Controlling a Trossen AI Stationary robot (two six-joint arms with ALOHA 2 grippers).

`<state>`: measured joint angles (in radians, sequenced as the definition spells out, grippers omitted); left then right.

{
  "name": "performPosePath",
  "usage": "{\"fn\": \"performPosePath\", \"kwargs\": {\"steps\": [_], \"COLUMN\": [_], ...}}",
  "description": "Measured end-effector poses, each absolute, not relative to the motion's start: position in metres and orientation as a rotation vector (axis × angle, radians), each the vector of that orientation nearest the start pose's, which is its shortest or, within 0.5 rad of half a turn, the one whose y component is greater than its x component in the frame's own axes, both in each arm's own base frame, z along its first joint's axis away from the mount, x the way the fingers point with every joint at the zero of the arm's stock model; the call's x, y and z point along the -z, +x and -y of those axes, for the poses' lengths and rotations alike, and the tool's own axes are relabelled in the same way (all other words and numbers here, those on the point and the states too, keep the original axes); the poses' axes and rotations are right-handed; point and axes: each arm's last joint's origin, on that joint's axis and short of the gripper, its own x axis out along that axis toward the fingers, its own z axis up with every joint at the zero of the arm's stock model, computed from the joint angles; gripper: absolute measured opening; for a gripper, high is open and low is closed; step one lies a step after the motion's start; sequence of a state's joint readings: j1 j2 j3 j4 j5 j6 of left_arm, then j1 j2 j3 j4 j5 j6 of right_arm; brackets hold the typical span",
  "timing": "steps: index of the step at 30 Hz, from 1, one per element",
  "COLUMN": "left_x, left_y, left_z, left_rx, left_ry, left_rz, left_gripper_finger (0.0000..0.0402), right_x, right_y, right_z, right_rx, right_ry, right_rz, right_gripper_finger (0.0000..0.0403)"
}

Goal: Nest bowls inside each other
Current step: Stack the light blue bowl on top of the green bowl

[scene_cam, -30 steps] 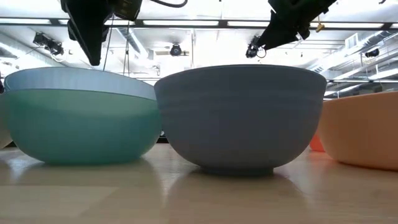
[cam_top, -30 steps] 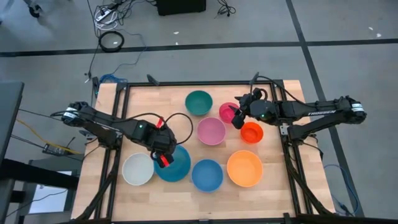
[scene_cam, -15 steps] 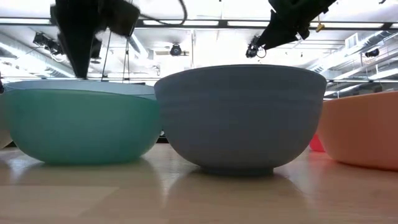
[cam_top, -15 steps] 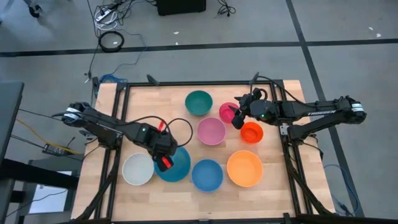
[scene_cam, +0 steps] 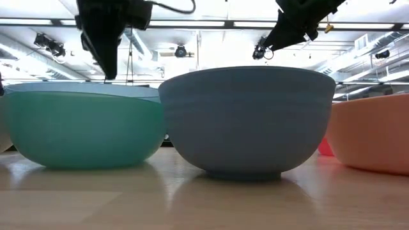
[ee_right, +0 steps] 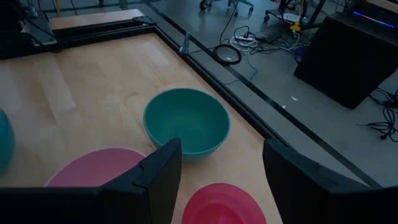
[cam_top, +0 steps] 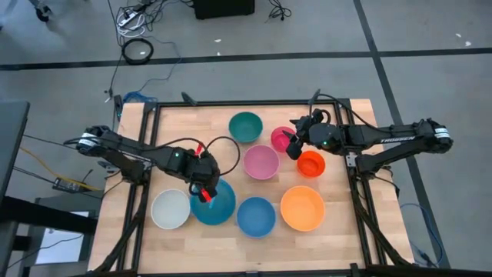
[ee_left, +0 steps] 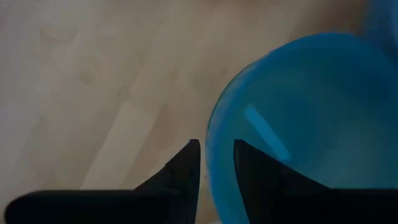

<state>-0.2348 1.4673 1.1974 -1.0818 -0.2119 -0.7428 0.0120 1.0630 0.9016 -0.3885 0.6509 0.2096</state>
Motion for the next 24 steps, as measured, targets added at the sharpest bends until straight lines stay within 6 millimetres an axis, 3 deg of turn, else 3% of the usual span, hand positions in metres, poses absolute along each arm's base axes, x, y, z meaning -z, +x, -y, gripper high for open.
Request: {"fn": "performPosePath", "kwargs": {"steps": [13, 24], "left_x": [-0.223, -0.222], "left_y": [0.257, 0.257], "left_z": [0.060, 0.063], "left_rx": [-0.383, -0.323], "left_ry": [-0.473, -0.549], "left_rz": [-1.269, -1.313], "left_gripper_finger": [0.0106, 0.0106], "right_x": [-0.307, -0.307], "right_y": [0.221, 0.221], "right_z": [0.015, 0.015], "right_rx": [0.673, 0.673], "right_ry": [0.017, 0.018], "right_rz": [-0.457, -0.454], "right_gripper_finger": [0.0212, 0.0212]}}
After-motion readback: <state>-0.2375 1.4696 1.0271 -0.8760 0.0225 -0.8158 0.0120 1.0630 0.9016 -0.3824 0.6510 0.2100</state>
